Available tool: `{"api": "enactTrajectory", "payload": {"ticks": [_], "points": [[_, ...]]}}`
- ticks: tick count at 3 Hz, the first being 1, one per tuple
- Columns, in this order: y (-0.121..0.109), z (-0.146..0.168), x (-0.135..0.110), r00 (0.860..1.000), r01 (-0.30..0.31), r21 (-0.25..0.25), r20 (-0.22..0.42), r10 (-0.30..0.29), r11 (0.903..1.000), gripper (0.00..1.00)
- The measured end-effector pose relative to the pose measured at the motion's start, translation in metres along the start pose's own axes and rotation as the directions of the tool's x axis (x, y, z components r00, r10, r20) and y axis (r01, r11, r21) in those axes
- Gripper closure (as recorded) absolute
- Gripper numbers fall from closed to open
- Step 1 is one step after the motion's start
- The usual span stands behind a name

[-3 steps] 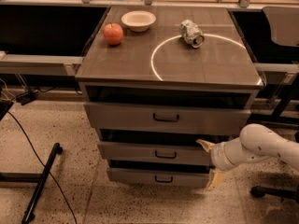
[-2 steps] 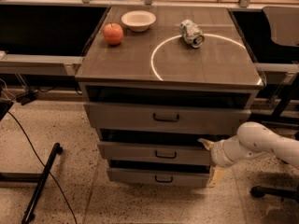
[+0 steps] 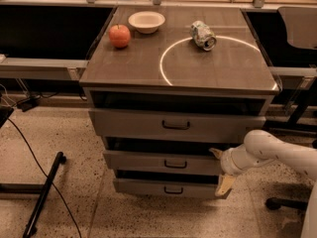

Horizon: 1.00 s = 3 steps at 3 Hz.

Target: Open middle drawer

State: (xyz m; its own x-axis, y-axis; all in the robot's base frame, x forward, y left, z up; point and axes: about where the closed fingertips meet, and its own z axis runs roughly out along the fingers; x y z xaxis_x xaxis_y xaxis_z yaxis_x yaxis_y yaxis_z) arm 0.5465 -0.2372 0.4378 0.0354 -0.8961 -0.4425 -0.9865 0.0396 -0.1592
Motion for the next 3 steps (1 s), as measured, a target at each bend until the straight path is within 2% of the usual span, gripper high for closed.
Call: {"api": "enactTrajectory", "payload": {"ticks": [2, 3], "points": [[0.0, 0.006, -0.002, 1.0, -0.018, 0.016, -0.009, 0.018, 0.9997, 0.42], [0.012, 0.001, -0.008, 1.0, -0.007, 0.015, 0.002, 0.007, 0.9999, 0.54]]}}
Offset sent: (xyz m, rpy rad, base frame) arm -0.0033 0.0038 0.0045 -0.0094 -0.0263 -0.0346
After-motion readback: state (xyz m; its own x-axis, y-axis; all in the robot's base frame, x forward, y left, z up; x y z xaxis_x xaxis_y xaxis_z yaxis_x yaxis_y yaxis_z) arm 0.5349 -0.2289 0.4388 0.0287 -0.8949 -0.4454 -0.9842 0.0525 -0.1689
